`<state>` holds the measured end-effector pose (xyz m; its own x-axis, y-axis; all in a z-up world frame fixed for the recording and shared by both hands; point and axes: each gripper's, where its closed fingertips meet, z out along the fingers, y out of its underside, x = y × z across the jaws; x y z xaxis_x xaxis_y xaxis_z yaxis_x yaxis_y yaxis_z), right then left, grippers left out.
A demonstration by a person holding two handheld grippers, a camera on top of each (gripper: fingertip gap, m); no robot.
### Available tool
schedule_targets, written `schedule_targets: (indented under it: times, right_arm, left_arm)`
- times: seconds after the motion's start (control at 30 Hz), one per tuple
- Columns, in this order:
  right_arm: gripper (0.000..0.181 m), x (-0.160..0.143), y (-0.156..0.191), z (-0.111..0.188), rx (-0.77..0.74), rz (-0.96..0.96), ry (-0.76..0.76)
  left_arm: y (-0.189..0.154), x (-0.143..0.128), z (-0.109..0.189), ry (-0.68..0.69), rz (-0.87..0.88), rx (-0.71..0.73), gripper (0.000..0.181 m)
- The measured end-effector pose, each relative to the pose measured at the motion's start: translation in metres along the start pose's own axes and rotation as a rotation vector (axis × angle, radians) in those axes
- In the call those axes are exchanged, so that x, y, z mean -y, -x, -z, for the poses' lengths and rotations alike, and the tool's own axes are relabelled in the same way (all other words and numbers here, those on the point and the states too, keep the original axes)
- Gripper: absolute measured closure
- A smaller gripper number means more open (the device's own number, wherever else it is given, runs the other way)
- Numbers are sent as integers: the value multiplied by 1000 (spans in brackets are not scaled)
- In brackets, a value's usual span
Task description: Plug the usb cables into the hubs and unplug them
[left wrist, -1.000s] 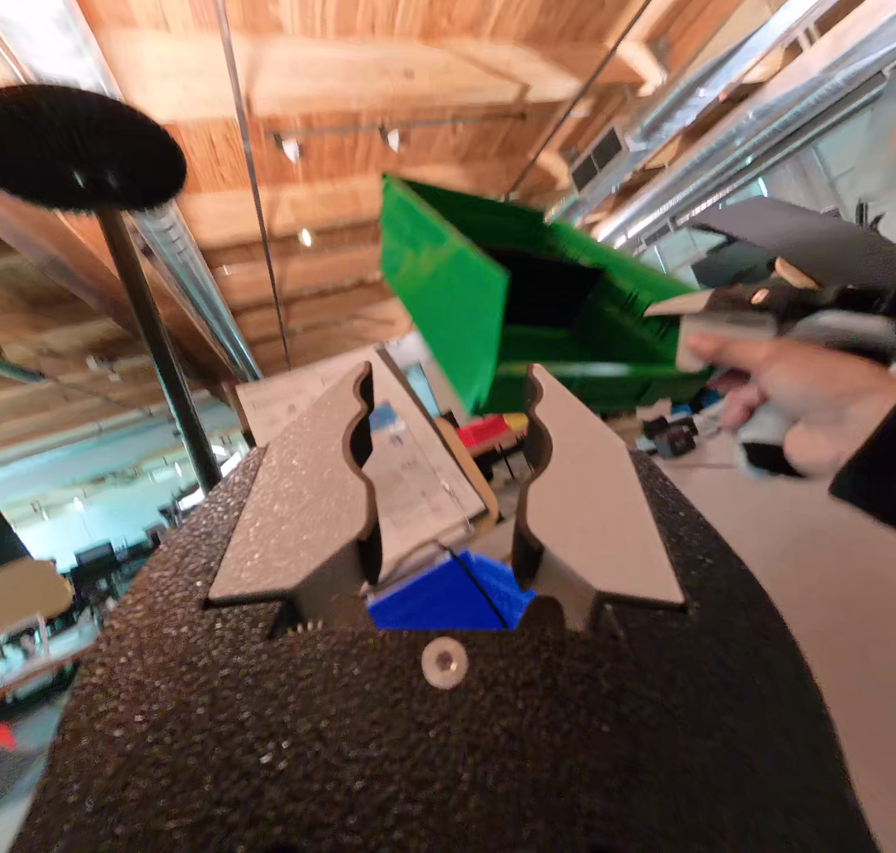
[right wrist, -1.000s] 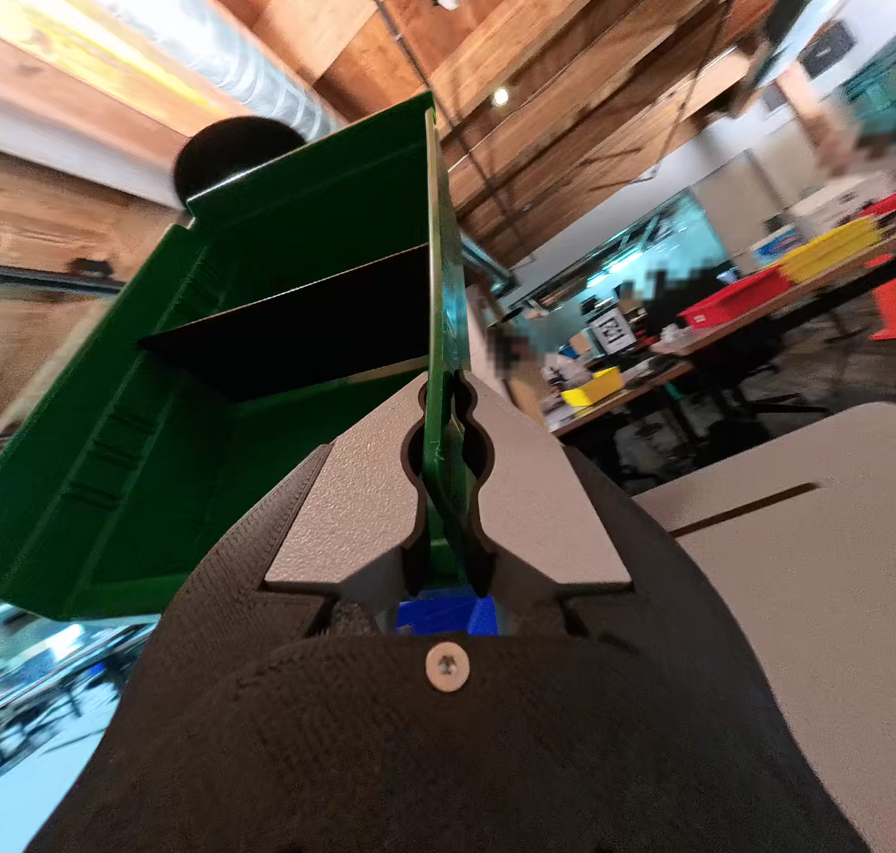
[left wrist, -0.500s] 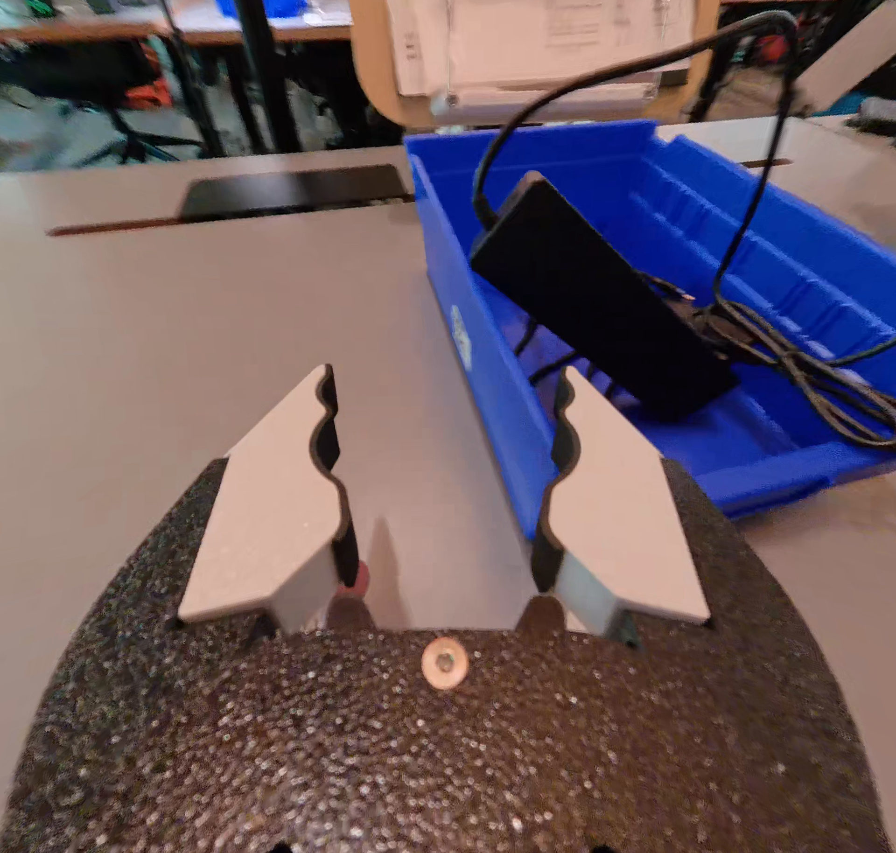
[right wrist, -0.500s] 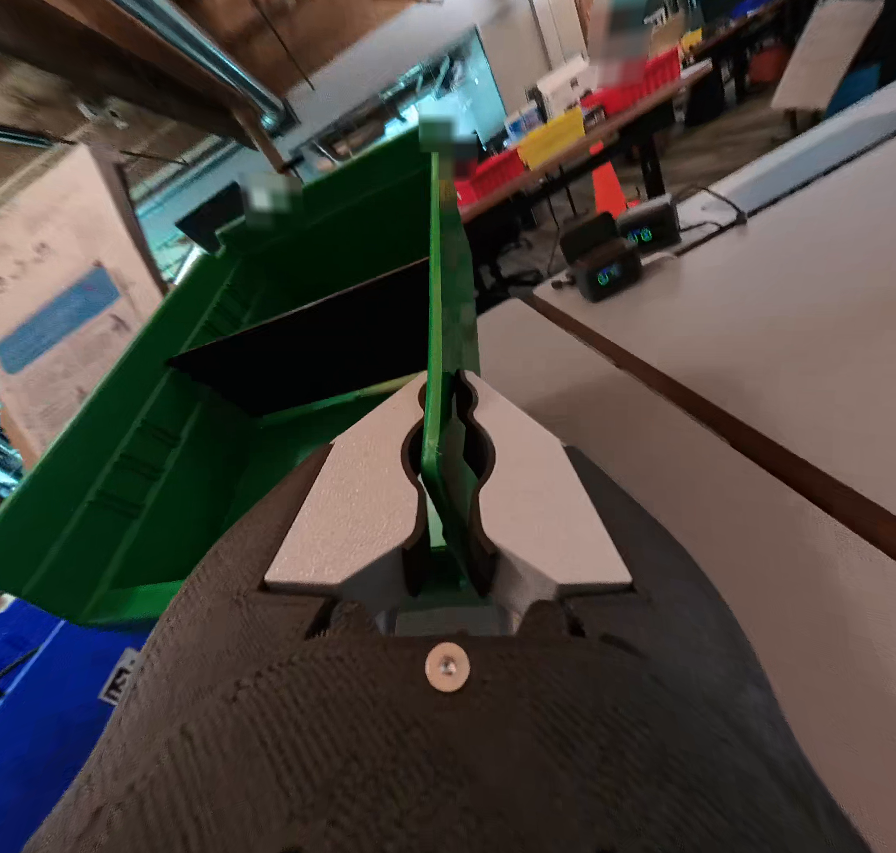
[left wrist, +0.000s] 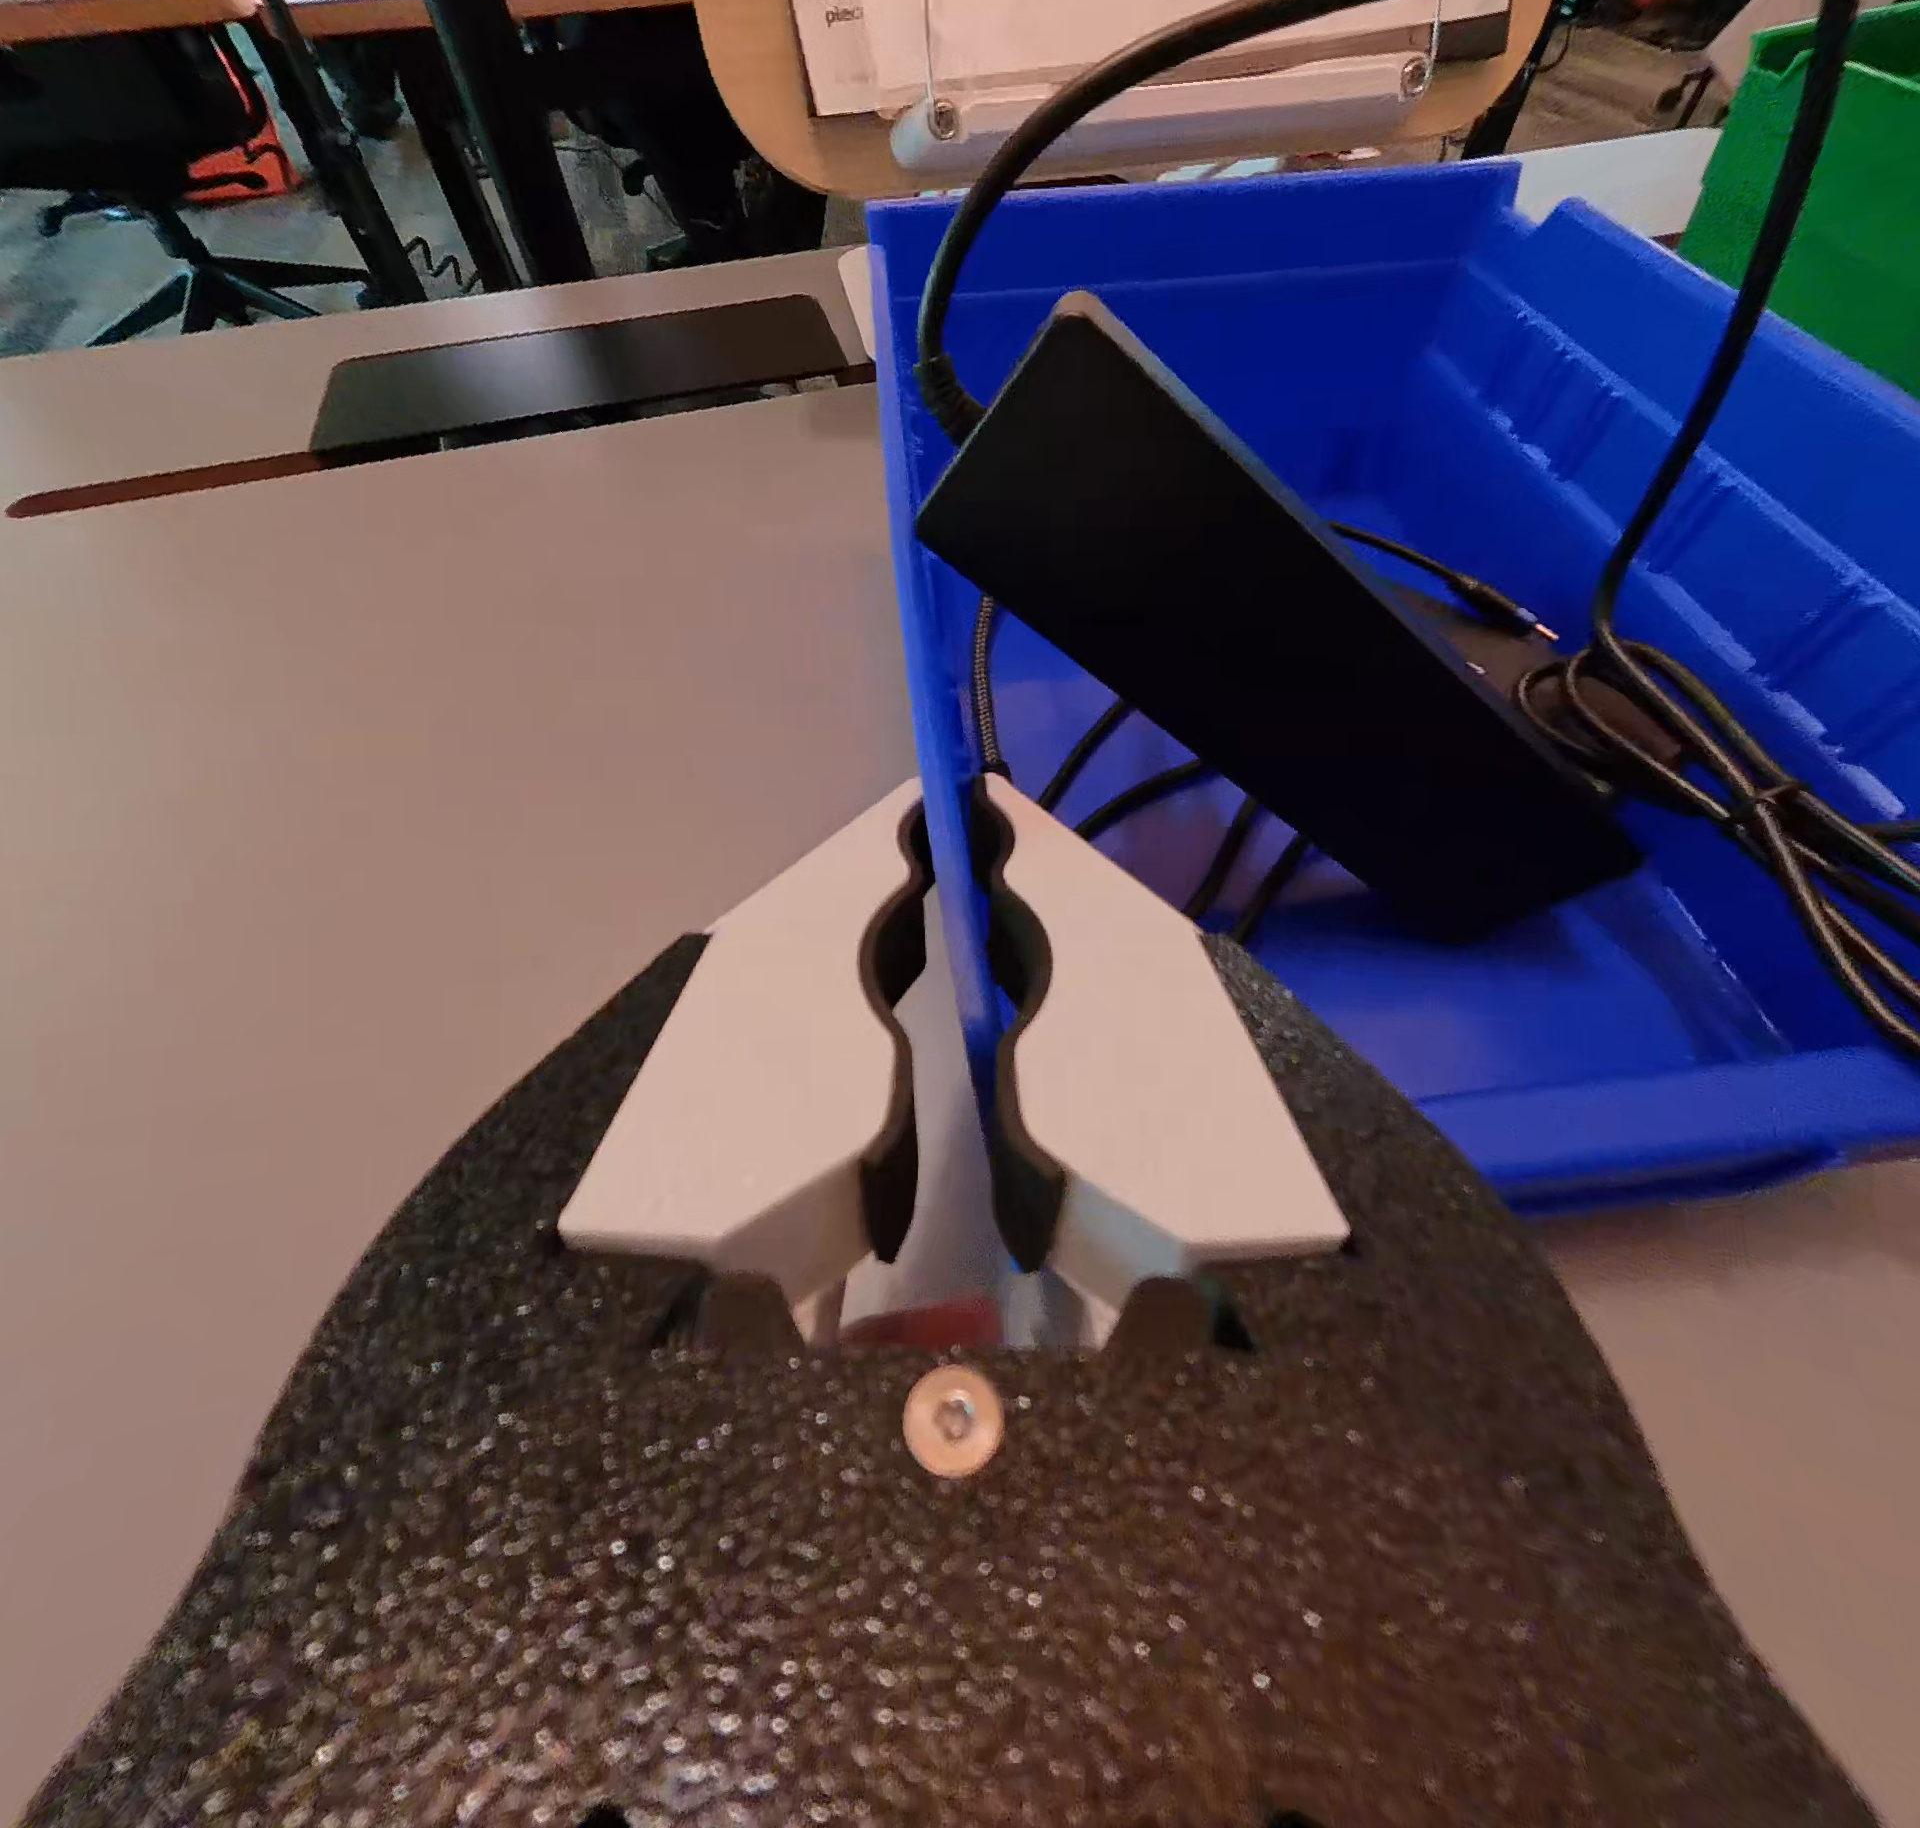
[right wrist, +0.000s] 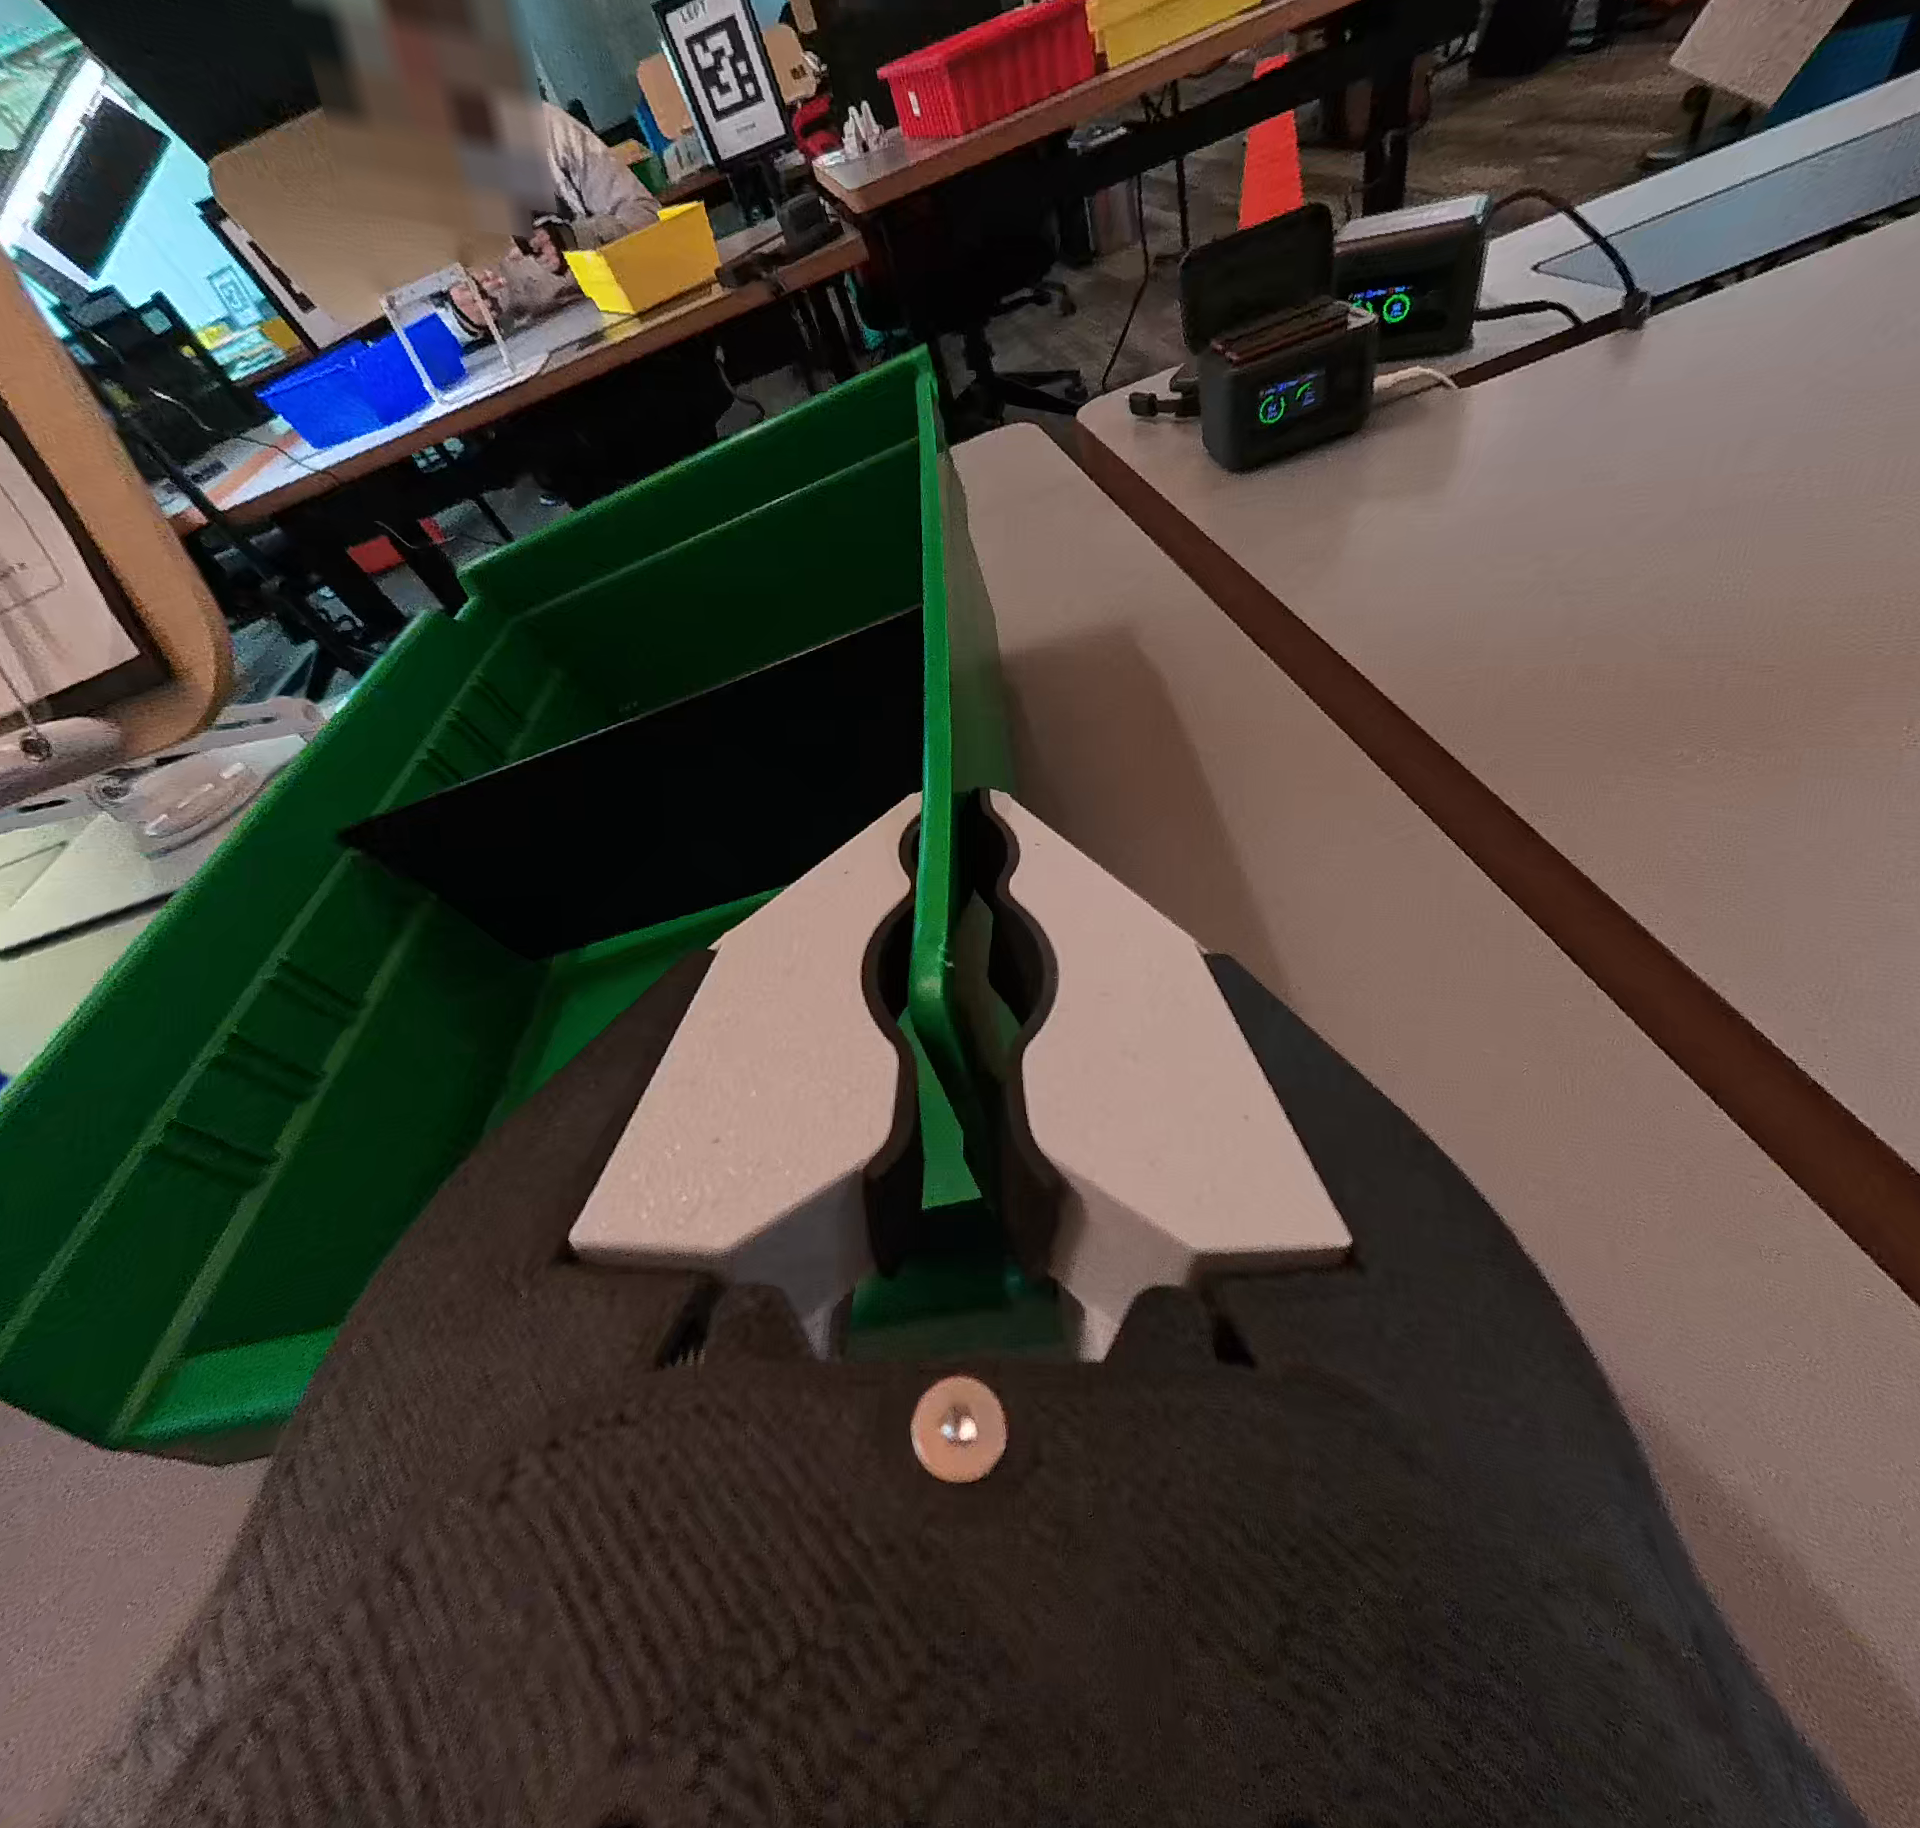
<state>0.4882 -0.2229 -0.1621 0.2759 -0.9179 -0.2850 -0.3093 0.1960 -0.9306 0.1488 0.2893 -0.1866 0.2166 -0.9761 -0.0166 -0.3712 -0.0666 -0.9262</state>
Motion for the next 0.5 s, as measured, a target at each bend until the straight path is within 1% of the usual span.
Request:
schedule_targets:
  times: [0.1, 0.17, 0.2, 0.27, 0.3, 0.33, 0.4, 0.47, 0.5]
  right_arm:
    - [178, -11, -12, -11, 7, 13, 70]
    - [178, -11, -14, -12, 42, -2, 66]
    - [171, -9, -17, -11, 33, 0, 57]
    - [139, 3, -27, 0, -64, 58, 15]
    - [130, 13, -23, 8, -94, 117, -17]
    - [123, 24, -10, 16, -92, 179, -56]
    - [117, 41, 37, 29, -16, 278, -131]
    - [117, 46, 102, 38, 135, 337, -185]
    - [118, 42, 139, 41, 226, 358, -202]
  left_arm:
    - [22, -1, 1, -2, 12, 6, 179]
    - [42, -2, 2, -3, 27, 29, 179]
    - [53, -2, 2, -2, 35, 42, 179]
    - [80, -3, 3, -3, 64, 84, 179]
    - [95, -4, 3, -3, 77, 114, 179]
    - [110, -4, 3, -3, 83, 131, 179]
    - [137, -4, 2, -2, 102, 152, 179]
    - [165, -3, -3, 5, 109, 182, 179]
    - [178, -2, -6, 10, 120, 189, 179]
